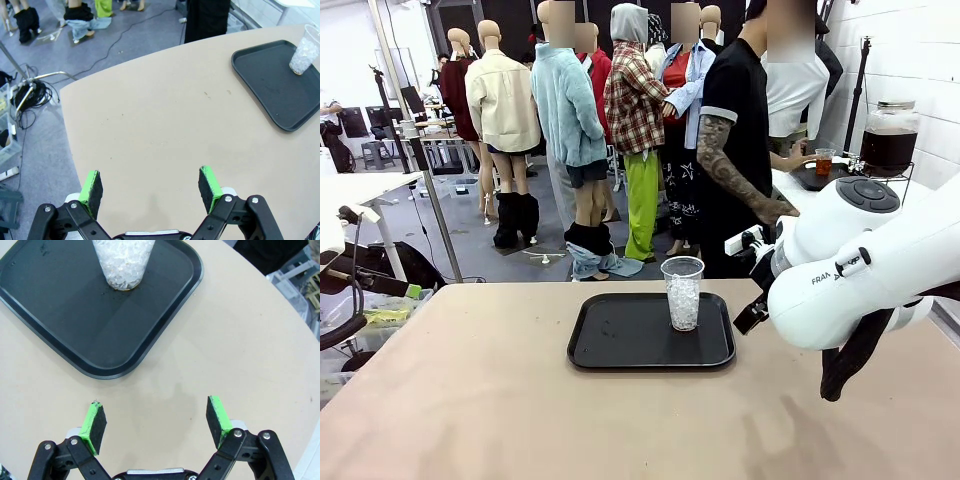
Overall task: Pour the drink into the iced cup.
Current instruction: Pick up the iced cup indicated by the human and present it to them.
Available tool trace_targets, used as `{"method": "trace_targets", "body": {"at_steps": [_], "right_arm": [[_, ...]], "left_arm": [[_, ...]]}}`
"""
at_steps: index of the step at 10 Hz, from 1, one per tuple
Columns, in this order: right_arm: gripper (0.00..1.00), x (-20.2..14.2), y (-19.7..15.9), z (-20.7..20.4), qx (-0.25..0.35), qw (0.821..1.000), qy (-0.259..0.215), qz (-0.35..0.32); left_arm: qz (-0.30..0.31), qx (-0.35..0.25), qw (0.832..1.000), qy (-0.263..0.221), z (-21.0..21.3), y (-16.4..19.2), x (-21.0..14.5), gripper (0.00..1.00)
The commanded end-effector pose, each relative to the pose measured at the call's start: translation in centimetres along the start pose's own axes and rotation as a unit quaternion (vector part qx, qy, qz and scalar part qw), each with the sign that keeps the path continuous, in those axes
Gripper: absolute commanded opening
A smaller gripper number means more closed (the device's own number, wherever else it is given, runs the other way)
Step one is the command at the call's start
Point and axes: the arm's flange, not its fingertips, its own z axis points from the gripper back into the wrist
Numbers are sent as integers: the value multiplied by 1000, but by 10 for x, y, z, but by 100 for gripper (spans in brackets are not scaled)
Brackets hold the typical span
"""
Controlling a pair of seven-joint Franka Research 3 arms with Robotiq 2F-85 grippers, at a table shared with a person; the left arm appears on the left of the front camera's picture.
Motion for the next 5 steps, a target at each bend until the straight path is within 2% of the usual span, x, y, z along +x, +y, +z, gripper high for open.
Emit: {"method": "trace_targets", "body": {"at_steps": [1,5], "right_arm": [[100,-1,1,0,1,1000,1,0],[100,-1,1,0,1,1000,1,0]], "left_arm": [[2,7,1000,-5,-2,0,-2,100],[2,7,1000,-5,-2,0,-2,100]]}}
